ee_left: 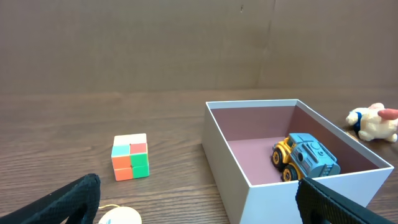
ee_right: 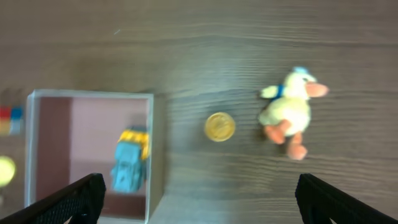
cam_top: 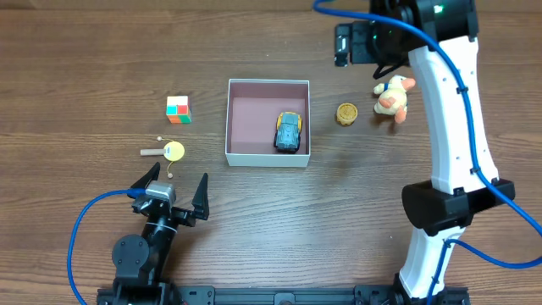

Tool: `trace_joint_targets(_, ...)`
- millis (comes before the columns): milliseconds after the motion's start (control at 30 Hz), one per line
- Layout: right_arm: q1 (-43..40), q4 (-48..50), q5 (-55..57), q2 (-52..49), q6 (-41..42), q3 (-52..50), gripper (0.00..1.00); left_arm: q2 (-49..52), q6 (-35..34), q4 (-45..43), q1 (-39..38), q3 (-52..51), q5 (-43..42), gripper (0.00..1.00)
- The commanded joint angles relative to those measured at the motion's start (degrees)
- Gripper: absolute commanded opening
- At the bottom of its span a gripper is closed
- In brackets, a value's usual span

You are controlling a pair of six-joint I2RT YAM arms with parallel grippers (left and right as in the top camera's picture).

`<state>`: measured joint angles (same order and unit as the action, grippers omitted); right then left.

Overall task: Pack container
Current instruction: 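Move the right gripper to the plush duck and grasp it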

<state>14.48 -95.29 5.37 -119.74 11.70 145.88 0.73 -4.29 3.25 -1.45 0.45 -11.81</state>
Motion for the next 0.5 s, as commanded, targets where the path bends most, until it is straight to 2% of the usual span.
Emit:
trace_joint_targets(0, -5.57, 1.36, 9.03, 0.02, 11.10, -5.11, 1.00, -0.48, 0.46, -0.07, 0.35, -0.17, -0.24, 1.00)
trace_joint_targets(100, -9.99, 3.85, 4.26, 0.02, 10.12, -9.33, 1.00, -0.48, 0.46, -0.07, 0.35, -0.17, -0.24, 1.00)
trace_joint_targets(233, -14.60, 8.28, -3.87, 0.02, 4.70, -15.82, 1.00, -0.48, 0.46, -0.07, 0.35, -0.17, -0.24, 1.00)
trace_joint_targets(467, -15.72, 14.51, -5.51, 0.02, 2.78, -26.60, 1.00, -0.48, 0.46, -0.07, 0.35, -0.17, -0.24, 1.00)
